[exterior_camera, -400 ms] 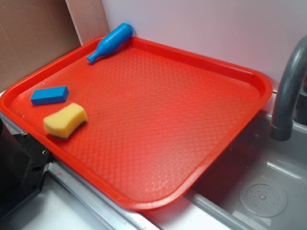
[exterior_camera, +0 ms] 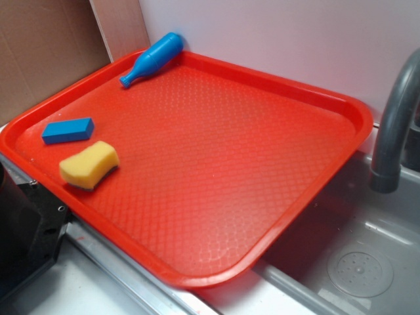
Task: Grab the blue block.
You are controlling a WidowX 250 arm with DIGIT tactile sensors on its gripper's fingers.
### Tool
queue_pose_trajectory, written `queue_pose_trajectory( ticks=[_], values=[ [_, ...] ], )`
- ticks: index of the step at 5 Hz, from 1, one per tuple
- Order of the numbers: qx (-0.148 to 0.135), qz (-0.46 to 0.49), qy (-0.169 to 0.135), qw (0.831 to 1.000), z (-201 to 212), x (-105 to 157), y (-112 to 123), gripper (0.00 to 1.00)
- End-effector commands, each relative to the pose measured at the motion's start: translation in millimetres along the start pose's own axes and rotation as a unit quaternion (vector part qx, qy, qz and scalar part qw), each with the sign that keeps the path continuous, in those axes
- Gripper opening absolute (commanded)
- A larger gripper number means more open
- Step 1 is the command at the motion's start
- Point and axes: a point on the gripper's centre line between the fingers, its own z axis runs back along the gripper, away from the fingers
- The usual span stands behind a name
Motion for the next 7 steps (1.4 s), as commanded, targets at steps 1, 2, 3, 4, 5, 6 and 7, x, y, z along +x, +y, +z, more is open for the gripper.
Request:
queue_pose_trajectory(
  ticks=[1, 2, 3, 4, 5, 6, 7],
  values=[
    [0.004, -0.206, -0.024, 0.978, -66.5, 28.6, 41.2, 1.0],
    [-0.025, -0.3, -0.053, 0.952, -89.6, 12.8, 60.9, 1.0],
    [-0.012, -0.313, -0.024, 0.949, -106.2, 4.2, 75.2, 1.0],
    [-0.02, -0.301, 0.006, 0.954, -138.4, 24.1, 105.4, 1.0],
    [-0.047, -0.314, 0.03, 0.948, -169.7, 44.3, 115.1, 1.0],
    [-0.026, -0.351, 0.079, 0.933, -207.0, 43.4, 117.3, 1.0],
    [-0.008, -0.375, 0.113, 0.92, -220.5, 20.6, 107.5, 1.0]
  ],
)
